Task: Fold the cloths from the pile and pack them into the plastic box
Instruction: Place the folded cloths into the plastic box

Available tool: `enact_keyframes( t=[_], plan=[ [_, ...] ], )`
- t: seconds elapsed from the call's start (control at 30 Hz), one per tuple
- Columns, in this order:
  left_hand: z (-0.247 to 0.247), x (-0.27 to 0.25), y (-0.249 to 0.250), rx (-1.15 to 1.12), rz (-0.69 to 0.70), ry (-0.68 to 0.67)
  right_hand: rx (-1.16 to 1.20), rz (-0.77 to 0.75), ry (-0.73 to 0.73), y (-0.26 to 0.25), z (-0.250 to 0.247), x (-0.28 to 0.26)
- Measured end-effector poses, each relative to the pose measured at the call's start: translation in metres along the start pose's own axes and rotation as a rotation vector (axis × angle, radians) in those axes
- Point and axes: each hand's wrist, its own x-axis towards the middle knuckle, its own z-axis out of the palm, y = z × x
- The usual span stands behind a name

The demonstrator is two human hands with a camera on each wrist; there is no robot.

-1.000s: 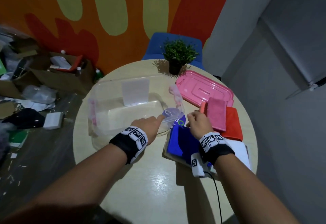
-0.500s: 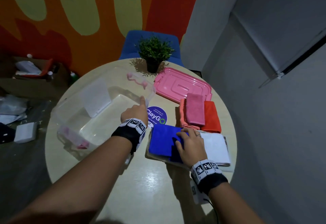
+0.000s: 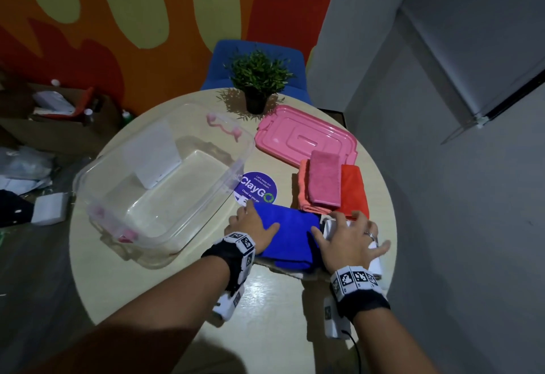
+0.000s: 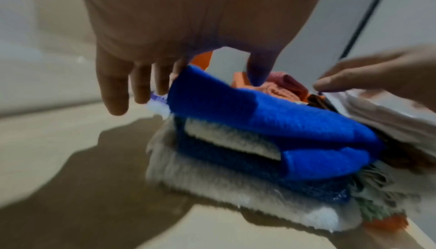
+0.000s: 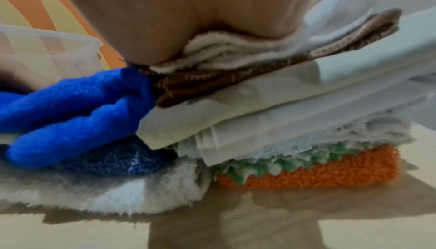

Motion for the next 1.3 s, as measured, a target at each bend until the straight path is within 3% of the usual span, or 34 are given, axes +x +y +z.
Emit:
enact_keyframes(
  t=[0.07, 0.17, 0.37, 0.63, 0.73, 0.9, 1.0, 1.1, 1.17, 1.3],
  plan=[
    [0.014, 0.01, -0.01, -0.056, -0.123, -0.054, 0.001, 0.037, -0.106, 0.007, 0.011, -0.001],
    [0.023, 0.02, -0.015, -0.03, -0.191, -0.073, -0.065, 0.0, -0.172, 0.011, 0.023, -0.007],
    [0.016, 0.039, -0.017, -0.214, -0.202, -0.239, -0.096, -0.03, -0.223, 0.006, 0.028, -0.005],
    [0.002, 0.032, -0.016, -0.513, -0.206, -0.392, -0.068, -0.031, -0.186, 0.01, 0.036, -0.004],
    [0.006, 0.024, -0.017, -0.615, -0.136, -0.357, -0.02, -0.027, -0.143, 0.013, 0.035, -0.006],
    [-0.009, 0.011, -0.02, -0.594, -0.108, -0.135, 0.012, -0.043, -0.114, 0.015, 0.023, -0.012],
    [-0.035, -0.002, -0.016, -0.582, -0.029, -0.023, 0.042, -0.111, -0.05, 0.01, 0.009, -0.016],
    [-0.067, -0.019, -0.01, -0.485, 0.106, 0.03, 0.306, -0.278, 0.063, -0.002, -0.014, -0.018],
    [-0.09, -0.032, -0.001, -0.393, 0.23, -0.014, 0.496, -0.415, -0.022, -0.018, -0.037, -0.014],
    [-0.138, -0.055, 0.016, -0.267, 0.537, -0.251, 0.649, -0.586, -0.329, -0.045, -0.064, 0.002]
  ],
)
